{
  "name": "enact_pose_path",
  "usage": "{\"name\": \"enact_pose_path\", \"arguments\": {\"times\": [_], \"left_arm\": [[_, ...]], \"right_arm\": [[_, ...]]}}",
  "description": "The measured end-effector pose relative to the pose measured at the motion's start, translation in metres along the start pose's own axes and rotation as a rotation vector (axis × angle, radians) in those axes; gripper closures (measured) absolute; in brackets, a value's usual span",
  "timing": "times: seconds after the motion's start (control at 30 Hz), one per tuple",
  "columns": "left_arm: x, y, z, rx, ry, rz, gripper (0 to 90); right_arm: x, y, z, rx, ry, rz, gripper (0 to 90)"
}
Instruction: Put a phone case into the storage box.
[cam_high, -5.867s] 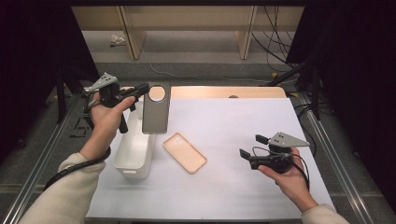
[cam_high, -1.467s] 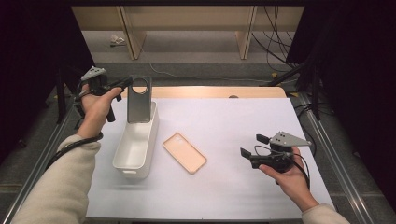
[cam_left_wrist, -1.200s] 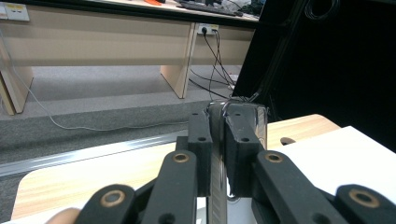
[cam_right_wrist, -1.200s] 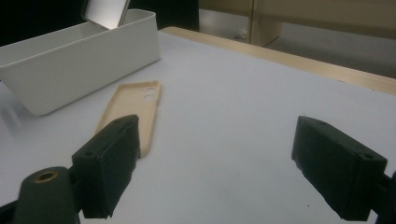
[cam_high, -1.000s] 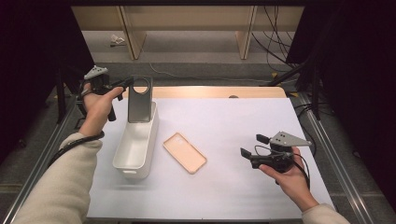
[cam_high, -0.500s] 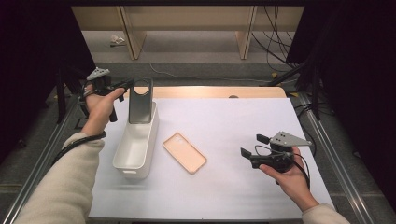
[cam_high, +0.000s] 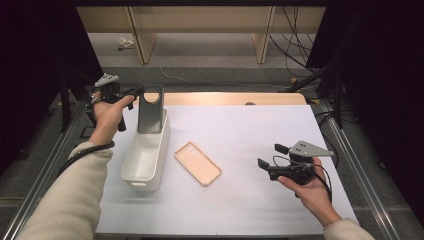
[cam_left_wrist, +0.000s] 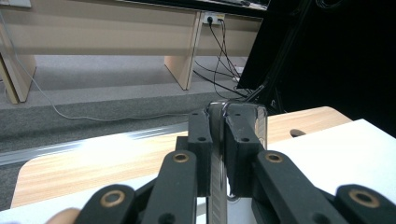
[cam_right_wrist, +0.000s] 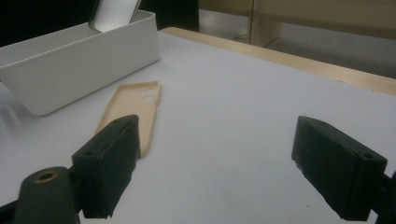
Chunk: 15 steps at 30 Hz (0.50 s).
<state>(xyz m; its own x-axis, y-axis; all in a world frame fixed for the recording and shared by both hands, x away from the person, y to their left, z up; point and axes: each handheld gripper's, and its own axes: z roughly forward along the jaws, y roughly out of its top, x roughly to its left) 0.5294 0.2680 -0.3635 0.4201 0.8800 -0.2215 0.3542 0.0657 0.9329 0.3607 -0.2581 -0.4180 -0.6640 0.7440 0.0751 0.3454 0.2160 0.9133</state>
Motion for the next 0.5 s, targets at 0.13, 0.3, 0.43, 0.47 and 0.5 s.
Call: {"name": "enact_pose_path", "arguments": {"times": [0.13, 0.3, 0.43, 0.47, 0.5], "left_arm": [[0.0010, -0.0022, 0.0022, 0.005, 0.000, -0.004, 81.6], [0.0016, -0.0044, 0.0041, 0.012, -0.001, -0.004, 81.6], [0.0020, -0.0056, 0.0052, 0.016, 0.001, -0.006, 81.6], [0.0022, -0.0060, 0.0056, 0.016, 0.001, -0.007, 81.6], [0.0024, -0.0064, 0.0059, 0.016, 0.002, -0.008, 81.6]], "right_arm": [[0.0001, 0.0000, 0.0001, 0.000, 0.000, -0.001, 16.3], [-0.0002, 0.0000, 0.0001, -0.001, 0.000, 0.000, 16.3], [-0.0001, -0.0001, 0.0001, -0.001, 0.001, 0.000, 16.3], [-0.0001, 0.0000, 0.0000, -0.001, 0.001, 0.000, 16.3], [-0.0002, 0.0000, 0.0000, -0.001, 0.001, -0.001, 16.3]]}}
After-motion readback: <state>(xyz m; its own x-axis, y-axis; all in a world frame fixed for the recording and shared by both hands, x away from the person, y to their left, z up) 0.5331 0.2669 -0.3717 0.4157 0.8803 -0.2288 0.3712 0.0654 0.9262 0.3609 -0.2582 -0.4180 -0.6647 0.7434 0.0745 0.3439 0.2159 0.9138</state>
